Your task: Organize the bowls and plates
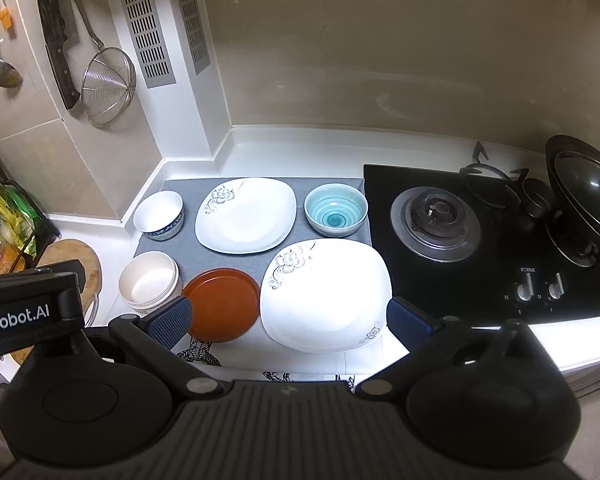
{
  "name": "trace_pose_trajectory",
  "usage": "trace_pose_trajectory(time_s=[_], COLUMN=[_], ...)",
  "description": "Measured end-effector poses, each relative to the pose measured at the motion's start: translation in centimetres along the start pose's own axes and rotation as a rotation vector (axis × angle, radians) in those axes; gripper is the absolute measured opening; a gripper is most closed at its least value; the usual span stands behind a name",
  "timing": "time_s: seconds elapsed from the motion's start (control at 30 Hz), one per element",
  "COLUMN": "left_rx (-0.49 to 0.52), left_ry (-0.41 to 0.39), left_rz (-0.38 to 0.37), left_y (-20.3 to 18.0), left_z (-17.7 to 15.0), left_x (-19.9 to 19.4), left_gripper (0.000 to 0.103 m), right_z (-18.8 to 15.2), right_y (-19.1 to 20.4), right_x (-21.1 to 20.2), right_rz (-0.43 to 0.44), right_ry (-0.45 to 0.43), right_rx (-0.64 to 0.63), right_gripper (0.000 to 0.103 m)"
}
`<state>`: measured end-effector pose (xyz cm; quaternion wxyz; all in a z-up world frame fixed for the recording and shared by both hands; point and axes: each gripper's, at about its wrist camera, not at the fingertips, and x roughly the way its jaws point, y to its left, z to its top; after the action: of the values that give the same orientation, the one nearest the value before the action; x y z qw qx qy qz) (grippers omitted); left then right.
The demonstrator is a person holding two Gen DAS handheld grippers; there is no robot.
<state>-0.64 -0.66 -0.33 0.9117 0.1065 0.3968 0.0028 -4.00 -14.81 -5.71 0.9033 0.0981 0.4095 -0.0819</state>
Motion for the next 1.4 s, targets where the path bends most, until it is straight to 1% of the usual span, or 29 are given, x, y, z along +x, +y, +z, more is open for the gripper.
trace_pose_trajectory(time_s=[0.1,0.2,0.23,0.43,0.57,0.7,0.77,0.83,0.9,0.93,0.97,1.0,1.03,1.07,1.1,1.13,1.17,1.2,1.23,1.27,1.33,1.37,1.4], left_rx=[0.0,-0.003,-0.004,-0.004,-0.004,0.007,0.016,0.038,0.055,0.055,0.049,0.052,0.071,0.088,0.103,0.11,0.111,0.111,0.121,0.139,0.159,0.156,0.151], left_ry=[0.001,0.004,0.007,0.024,0.04,0.065,0.083,0.116,0.145,0.149,0.147,0.121,0.075,0.032,-0.007,-0.037,-0.055,-0.057,-0.035,0.007,0.089,0.124,0.152], left_rz=[0.001,-0.001,-0.001,-0.004,-0.007,-0.009,-0.003,-0.009,-0.045,-0.068,-0.087,-0.103,-0.115,-0.124,-0.149,-0.197,-0.262,-0.325,-0.377,-0.423,-0.512,-0.539,-0.552], left_y=[0.0,0.0,0.0,0.1,0.0,-0.4,-0.5,-0.7,-0.9,-1.0,-1.0,-1.2,-1.5,-1.9,-2.2,-2.5,-2.6,-2.7,-2.8,-3.1,-3.5,-3.7,-4.0], left_z=[0.1,0.1,0.1,0.1,0.2,0.6,0.8,1.0,1.1,1.1,1.1,1.0,0.6,0.1,-0.4,-0.8,-1.2,-1.4,-1.4,-1.4,-1.3,-1.3,-1.4], left_x=[0.1,0.3,0.4,1.3,2.1,3.6,5.0,7.0,9.2,10.3,11.5,12.6,13.5,14.5,15.5,16.6,17.7,18.9,20.2,21.7,24.6,26.0,27.3], left_gripper=[0.099,0.099,0.099,0.099,0.099,0.099,0.099,0.099,0.099,0.099,0.099,0.099,0.099,0.099,0.098,0.098,0.098,0.098,0.098,0.098,0.098,0.097,0.093], right_z=[0.0,0.1,0.3,0.6,0.7,1.1,1.2,1.3,1.2,1.2,1.3,1.2,1.1,1.0,0.9,0.8,0.8,0.7,0.5,0.3,-0.5,-0.8,-1.2], right_y=[0.0,0.0,0.0,-0.1,-0.1,-0.3,-0.2,0.2,0.4,0.3,0.2,0.0,-0.3,-0.7,-1.2,-1.9,-2.9,-3.7,-4.5,-4.8,-5.6,-6.4,-6.9], right_x=[0.0,0.2,0.4,1.3,2.1,3.5,4.8,6.5,8.2,9.0,9.8,10.6,11.4,12.4,13.6,14.8,15.9,16.9,17.7,18.4,19.0,18.9,19.0], right_rz=[-0.005,0.008,0.021,0.024,0.009,0.01,0.023,0.012,-0.005,-0.019,-0.033,-0.042,-0.065,-0.102,-0.11,-0.102,-0.097,-0.078,-0.058,-0.034,-0.032,-0.077,-0.11], right_ry=[0.007,0.005,-0.009,-0.008,0.005,0.031,0.056,0.086,0.112,0.102,0.073,0.05,0.042,0.052,0.071,0.098,0.124,0.149,0.152,0.138,0.078,0.044,0.019], right_rx=[-0.004,0.004,0.011,0.01,0.002,0.004,0.013,0.012,0.009,0.009,0.007,0.011,0.018,0.028,0.036,0.042,0.045,0.062,0.069,0.079,0.073,0.038,0.029], right_gripper=[0.103,0.103,0.103,0.103,0.103,0.103,0.103,0.103,0.103,0.103,0.103,0.103,0.103,0.103,0.103,0.103,0.103,0.103,0.103,0.103,0.103,0.103,0.103])
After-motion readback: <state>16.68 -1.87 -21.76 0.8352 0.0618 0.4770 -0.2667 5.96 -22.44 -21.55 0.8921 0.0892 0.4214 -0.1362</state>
